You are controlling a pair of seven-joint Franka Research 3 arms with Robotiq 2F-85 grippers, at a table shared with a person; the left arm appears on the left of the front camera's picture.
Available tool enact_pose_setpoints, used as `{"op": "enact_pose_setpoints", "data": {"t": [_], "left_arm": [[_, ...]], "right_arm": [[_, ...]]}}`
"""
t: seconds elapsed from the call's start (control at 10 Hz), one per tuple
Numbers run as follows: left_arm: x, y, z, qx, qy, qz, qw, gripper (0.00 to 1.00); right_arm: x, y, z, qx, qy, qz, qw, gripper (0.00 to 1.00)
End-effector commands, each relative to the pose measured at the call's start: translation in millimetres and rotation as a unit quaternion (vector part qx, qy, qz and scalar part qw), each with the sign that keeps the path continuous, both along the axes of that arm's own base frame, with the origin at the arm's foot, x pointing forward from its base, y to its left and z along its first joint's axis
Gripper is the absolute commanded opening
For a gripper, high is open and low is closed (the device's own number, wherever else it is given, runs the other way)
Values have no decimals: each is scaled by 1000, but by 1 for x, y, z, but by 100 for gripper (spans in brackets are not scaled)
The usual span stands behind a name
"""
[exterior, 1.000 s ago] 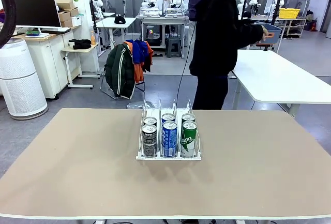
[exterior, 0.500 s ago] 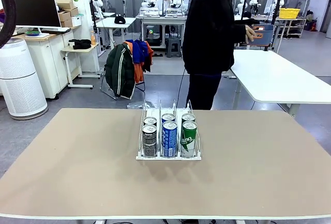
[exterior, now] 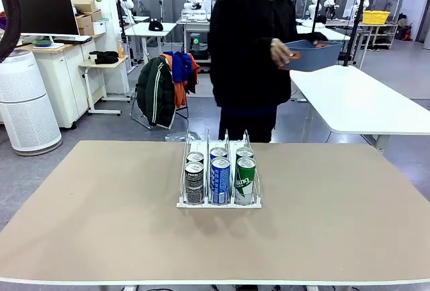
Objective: Fill the beverage cans into the dispenser.
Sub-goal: Pick up the Pepsi coke handed by the human.
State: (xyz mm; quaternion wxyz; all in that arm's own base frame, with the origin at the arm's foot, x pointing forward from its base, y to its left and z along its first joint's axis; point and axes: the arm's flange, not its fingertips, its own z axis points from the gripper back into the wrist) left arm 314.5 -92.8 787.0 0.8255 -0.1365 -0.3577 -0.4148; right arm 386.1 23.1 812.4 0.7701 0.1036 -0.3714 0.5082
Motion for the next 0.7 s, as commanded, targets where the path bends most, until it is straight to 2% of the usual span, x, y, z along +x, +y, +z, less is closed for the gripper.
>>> {"op": "enact_pose_setpoints", "data": {"t": [0.0, 0.6], "left_arm": [[0, 0, 0, 0, 0, 0, 1000, 100], [0, 0, 0, 0, 0, 0, 1000, 100]], "right_arm": [[-1, 0, 0, 0, -1, 0, 1000, 100], [-1, 0, 0, 0, -1, 0, 1000, 100]]}}
